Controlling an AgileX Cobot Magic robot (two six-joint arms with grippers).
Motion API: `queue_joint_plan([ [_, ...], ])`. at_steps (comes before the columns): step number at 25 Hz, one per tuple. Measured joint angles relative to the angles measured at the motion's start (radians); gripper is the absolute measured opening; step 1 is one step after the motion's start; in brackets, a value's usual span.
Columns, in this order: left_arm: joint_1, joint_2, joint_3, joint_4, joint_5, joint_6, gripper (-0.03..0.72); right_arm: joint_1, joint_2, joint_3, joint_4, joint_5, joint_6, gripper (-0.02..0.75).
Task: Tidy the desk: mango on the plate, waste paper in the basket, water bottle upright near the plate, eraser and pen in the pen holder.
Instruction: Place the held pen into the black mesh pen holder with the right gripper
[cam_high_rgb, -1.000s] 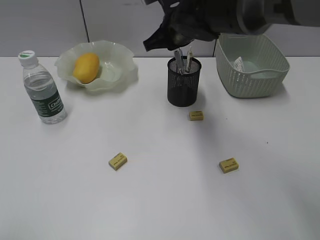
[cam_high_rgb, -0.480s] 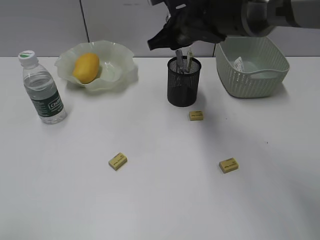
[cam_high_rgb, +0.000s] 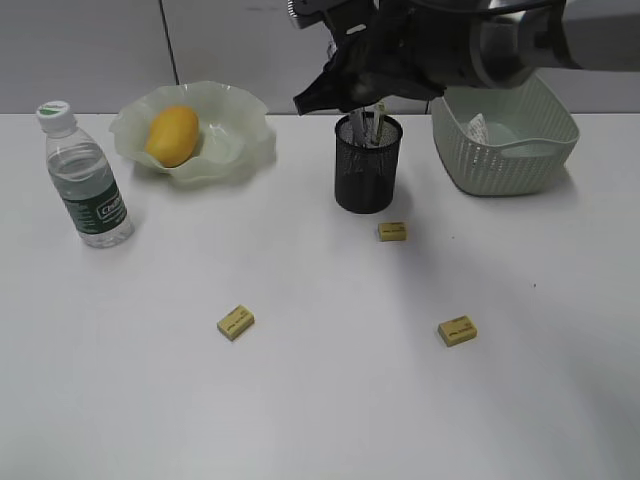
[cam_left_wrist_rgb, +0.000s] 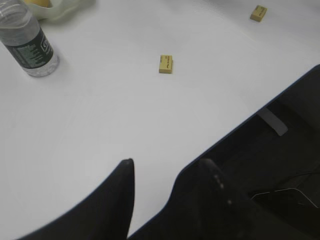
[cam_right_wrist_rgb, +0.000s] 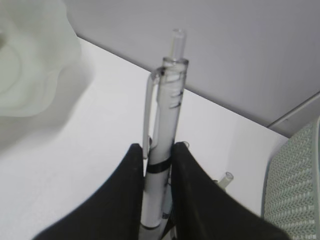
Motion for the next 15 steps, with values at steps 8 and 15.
queue_joint_plan([
  [8, 0.0, 0.0, 0.0, 0.0, 0.0, 0.0, 0.319, 0.0, 0.0, 0.0, 0.021, 0.07, 0.001, 0.234],
  [15, 0.0, 0.0, 0.0, 0.0, 0.0, 0.0, 0.319, 0.0, -0.036, 0.0, 0.145, 0.105, -0.113, 0.361],
])
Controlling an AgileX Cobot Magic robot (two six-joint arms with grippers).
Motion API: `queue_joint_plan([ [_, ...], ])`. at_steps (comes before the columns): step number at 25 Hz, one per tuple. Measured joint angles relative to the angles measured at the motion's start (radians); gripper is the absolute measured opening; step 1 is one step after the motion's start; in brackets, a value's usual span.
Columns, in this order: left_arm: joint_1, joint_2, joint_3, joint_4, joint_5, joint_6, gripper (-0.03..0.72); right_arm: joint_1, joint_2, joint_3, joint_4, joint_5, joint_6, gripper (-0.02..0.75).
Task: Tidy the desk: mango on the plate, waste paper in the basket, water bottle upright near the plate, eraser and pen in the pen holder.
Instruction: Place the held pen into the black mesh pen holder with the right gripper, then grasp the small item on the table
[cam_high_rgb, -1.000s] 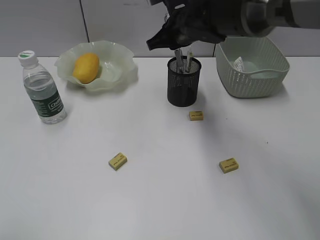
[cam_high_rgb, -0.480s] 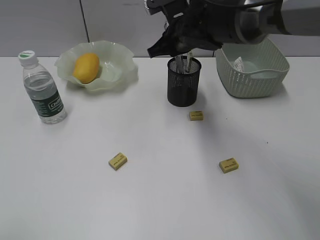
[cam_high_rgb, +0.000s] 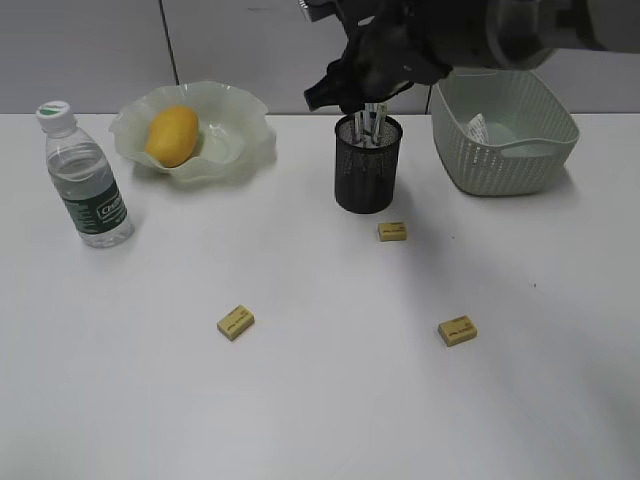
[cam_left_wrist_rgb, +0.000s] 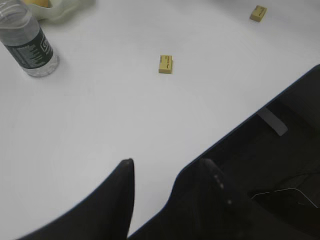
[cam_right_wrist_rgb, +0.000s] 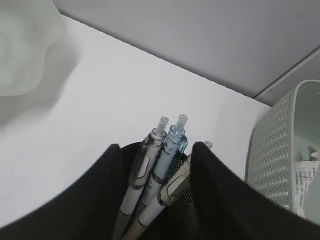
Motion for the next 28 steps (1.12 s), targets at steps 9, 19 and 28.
queue_joint_plan([
  [9, 0.0, 0.0, 0.0, 0.0, 0.0, 0.0, 0.319, 0.0, -0.151, 0.0, 0.437, 0.226, -0.397, 0.365],
  [19, 0.0, 0.0, 0.0, 0.0, 0.0, 0.0, 0.319, 0.0, -0.269, 0.0, 0.627, 0.756, -0.668, 0.365],
  [28, 0.0, 0.0, 0.0, 0.0, 0.0, 0.0, 0.319, 0.0, -0.475, 0.0, 0.695, 0.774, -0.676, 0.365],
])
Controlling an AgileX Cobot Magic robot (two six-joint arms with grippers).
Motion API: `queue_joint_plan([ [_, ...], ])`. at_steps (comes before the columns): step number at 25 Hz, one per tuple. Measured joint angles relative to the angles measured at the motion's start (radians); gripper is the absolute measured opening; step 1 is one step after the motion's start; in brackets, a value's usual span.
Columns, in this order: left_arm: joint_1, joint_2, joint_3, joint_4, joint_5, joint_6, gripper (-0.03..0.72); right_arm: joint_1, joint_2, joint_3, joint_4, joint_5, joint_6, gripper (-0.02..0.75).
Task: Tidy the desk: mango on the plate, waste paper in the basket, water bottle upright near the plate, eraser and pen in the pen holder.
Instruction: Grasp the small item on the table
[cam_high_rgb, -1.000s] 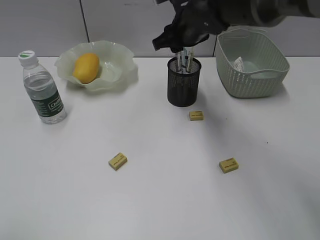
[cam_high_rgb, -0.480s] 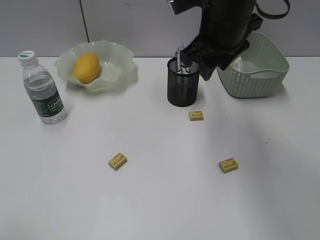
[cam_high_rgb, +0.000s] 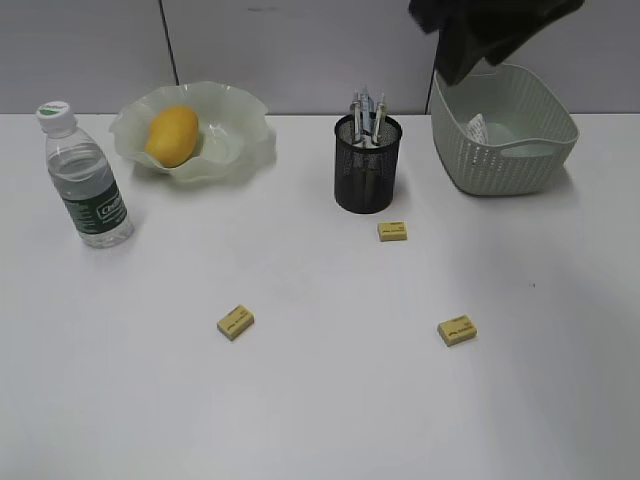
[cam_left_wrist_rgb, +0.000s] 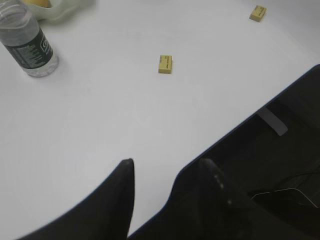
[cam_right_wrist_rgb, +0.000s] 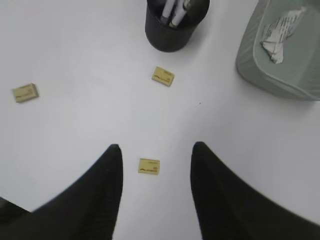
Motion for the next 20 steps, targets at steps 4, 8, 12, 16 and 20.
queue_joint_plan([
  [4, 0.0, 0.0, 0.0, 0.0, 0.0, 0.0, 0.319, 0.0, -0.145, 0.019, 0.034, 0.0, 0.0, 0.365],
  [8, 0.0, 0.0, 0.0, 0.0, 0.0, 0.0, 0.319, 0.0, -0.309, 0.156, 0.043, 0.0, 0.0, 0.365],
  [12, 0.0, 0.0, 0.0, 0.0, 0.0, 0.0, 0.319, 0.0, -0.475, 0.397, 0.046, 0.0, 0.0, 0.403],
  [16, 0.0, 0.0, 0.0, 0.0, 0.0, 0.0, 0.319, 0.0, -0.655, 0.619, 0.049, 0.003, 0.0, 0.525],
  [20, 0.0, 0.0, 0.0, 0.0, 0.0, 0.0, 0.32, 0.0, -0.844, 0.784, 0.056, 0.004, 0.0, 0.577],
])
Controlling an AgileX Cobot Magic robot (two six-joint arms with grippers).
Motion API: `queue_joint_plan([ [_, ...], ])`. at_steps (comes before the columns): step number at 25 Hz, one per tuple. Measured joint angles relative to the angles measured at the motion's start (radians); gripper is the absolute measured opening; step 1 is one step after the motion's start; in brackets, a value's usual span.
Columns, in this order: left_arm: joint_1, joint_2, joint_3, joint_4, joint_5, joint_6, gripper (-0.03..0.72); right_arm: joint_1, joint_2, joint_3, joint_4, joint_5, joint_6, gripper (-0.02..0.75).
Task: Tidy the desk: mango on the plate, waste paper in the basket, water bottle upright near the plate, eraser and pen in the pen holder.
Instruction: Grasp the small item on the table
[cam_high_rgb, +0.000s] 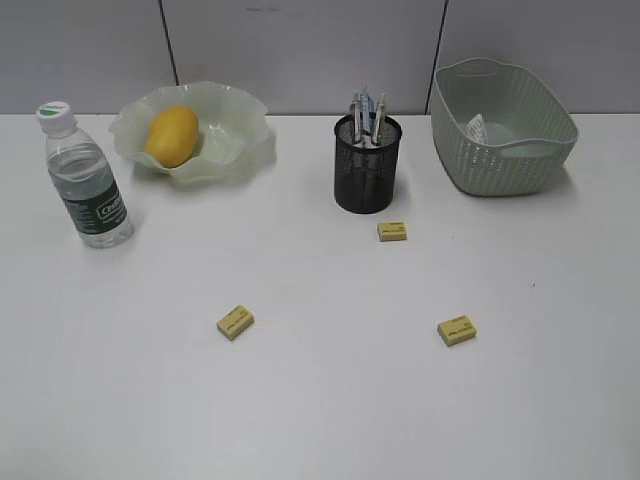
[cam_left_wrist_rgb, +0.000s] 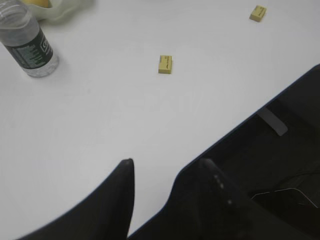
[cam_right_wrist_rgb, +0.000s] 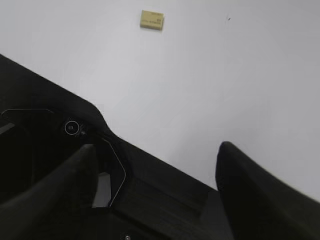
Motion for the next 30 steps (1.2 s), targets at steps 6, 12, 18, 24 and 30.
queue_joint_plan([
  [6, 0.0, 0.0, 0.0, 0.0, 0.0, 0.0, 0.371, 0.0, -0.292, 0.156, 0.0, 0.002, 0.0, 0.583],
  [12, 0.0, 0.0, 0.0, 0.0, 0.0, 0.0, 0.466, 0.0, -0.55, 0.271, -0.012, 0.003, 0.0, 0.583],
  [18, 0.0, 0.066, -0.007, 0.005, -0.016, 0.0, 0.492, 0.0, -0.686, 0.348, -0.018, 0.005, 0.0, 0.584],
  [24, 0.0, 0.29, -0.082, 0.006, -0.163, 0.0, 0.494, 0.0, -0.699, 0.352, -0.018, 0.005, 0.0, 0.577],
  [30, 0.0, 0.664, -0.211, 0.006, -0.221, 0.0, 0.494, 0.0, -0.699, 0.352, -0.018, 0.005, 0.001, 0.559],
])
